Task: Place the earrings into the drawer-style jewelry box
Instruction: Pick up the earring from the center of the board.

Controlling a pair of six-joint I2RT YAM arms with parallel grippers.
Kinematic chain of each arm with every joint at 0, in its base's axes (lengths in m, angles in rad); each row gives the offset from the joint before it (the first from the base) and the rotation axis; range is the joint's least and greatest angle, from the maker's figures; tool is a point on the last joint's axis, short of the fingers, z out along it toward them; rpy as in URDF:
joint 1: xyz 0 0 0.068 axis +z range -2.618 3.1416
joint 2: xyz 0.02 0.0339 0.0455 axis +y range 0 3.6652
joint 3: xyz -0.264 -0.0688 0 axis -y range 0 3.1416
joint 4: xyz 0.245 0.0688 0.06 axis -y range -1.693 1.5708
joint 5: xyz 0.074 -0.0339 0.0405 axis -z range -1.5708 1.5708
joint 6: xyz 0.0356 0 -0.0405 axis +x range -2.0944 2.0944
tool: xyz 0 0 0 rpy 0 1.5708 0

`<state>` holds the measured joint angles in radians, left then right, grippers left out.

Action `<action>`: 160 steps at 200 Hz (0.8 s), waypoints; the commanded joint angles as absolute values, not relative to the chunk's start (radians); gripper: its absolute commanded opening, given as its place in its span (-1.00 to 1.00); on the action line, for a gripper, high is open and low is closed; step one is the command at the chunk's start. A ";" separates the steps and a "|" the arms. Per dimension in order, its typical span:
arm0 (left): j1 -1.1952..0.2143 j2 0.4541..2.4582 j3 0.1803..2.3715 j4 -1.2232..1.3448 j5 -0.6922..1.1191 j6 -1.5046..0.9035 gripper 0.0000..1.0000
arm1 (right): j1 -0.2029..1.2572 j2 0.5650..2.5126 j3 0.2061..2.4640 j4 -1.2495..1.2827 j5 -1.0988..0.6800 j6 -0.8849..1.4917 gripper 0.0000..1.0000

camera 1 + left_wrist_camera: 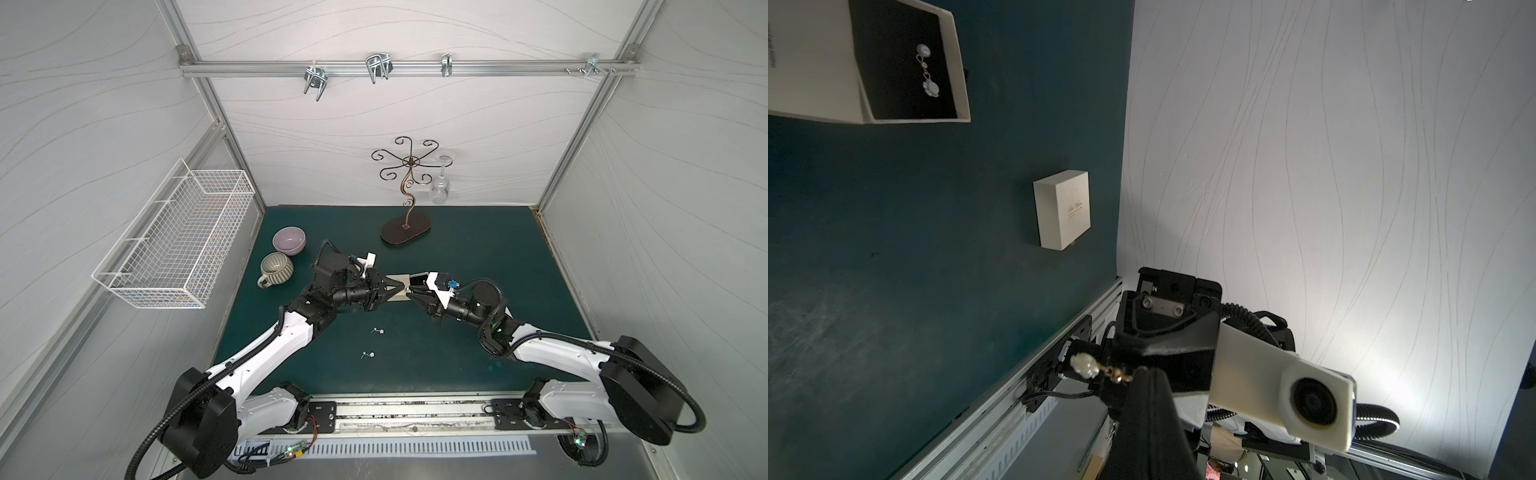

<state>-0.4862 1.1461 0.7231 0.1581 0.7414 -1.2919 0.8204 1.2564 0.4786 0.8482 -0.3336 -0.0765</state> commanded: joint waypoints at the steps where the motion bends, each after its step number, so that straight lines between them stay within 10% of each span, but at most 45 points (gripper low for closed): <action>1: -0.483 1.124 0.720 0.246 0.765 -1.345 -1.00 | 0.815 1.271 0.453 0.969 -0.335 -0.072 -0.55; 160: -0.483 1.076 0.670 0.284 0.723 -1.419 -1.00 | 0.810 1.416 0.402 1.383 -0.344 -0.031 -0.43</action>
<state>-0.4862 1.0954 0.6704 0.2291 0.7212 -1.3869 0.8158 1.4227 0.3901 1.3117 -0.3233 -0.0303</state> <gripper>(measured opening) 0.056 0.284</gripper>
